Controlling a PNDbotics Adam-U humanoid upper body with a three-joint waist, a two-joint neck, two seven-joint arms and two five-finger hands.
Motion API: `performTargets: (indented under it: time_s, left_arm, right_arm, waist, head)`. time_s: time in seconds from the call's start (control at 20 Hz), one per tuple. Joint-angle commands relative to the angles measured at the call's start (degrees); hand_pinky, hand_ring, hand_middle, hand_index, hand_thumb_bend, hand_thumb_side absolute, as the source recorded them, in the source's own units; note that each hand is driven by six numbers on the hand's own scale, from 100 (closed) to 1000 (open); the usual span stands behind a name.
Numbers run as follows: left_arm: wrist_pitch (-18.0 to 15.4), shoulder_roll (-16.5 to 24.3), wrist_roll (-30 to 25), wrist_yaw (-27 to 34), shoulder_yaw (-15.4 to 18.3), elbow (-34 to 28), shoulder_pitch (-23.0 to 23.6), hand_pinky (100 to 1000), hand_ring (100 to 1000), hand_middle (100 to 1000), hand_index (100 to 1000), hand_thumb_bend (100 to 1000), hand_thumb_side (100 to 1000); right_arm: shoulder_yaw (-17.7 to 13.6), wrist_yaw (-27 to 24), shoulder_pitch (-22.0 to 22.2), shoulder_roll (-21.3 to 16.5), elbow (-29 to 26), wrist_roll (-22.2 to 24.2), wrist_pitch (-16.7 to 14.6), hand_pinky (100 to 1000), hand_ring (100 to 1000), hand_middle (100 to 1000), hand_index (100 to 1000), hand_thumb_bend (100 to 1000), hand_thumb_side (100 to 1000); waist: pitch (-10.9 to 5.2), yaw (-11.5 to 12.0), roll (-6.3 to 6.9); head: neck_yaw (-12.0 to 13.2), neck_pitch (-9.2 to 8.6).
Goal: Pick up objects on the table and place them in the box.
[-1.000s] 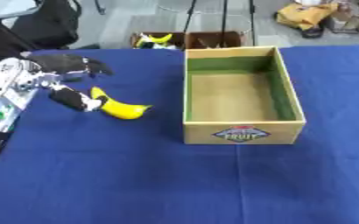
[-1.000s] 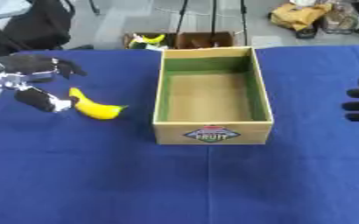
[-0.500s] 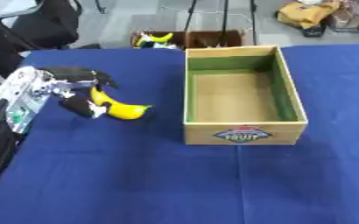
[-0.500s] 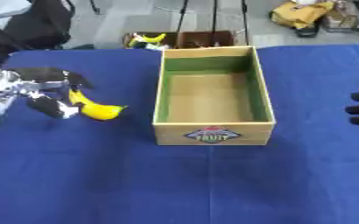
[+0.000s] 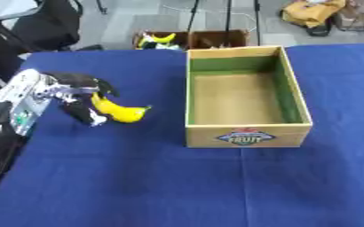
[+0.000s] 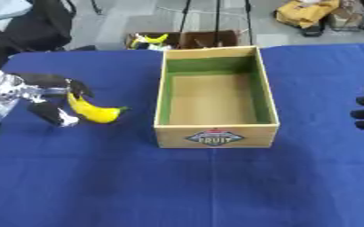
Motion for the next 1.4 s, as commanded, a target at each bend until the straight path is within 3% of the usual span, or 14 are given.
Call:
performTargets:
  time_s: [0.05,0.7,1.4]
  left_arm:
    - [-1.4,0.9,0.4,-1.0,0.3,-0.3,-0.8,762,934,913,950,225,604]
    - [-2.8,0.6,2.6,-0.1,-0.1,-0.2,-0.9,705,900,884,926,244,624]
    - [-3.4,-0.3,4.0,-1.8,-0.3,2.4,-0.7,624,851,853,901,110,554]
  right_arm:
    - [0.0,0.1,-0.4,-0.8,-1.2,0.3,0.1,686,698,717,868,100,1000]
    - [-0.2,0.0,-0.1,-0.7,-1.2,0.6,0.4,687,698,717,869,100,1000]
    - [-0.6,-0.1,-0.7,-0.7,-1.2,0.5,0.3,690,699,717,869,100,1000]
  waist:
    - [-0.88,-0.1,-0.07]
    - [-0.62,0.0,0.24]
    - [0.34,-0.5,0.24]
  head:
    - [0.1,-0.84]
    - [-0.1,-0.69]
    - [0.0,-1.08]
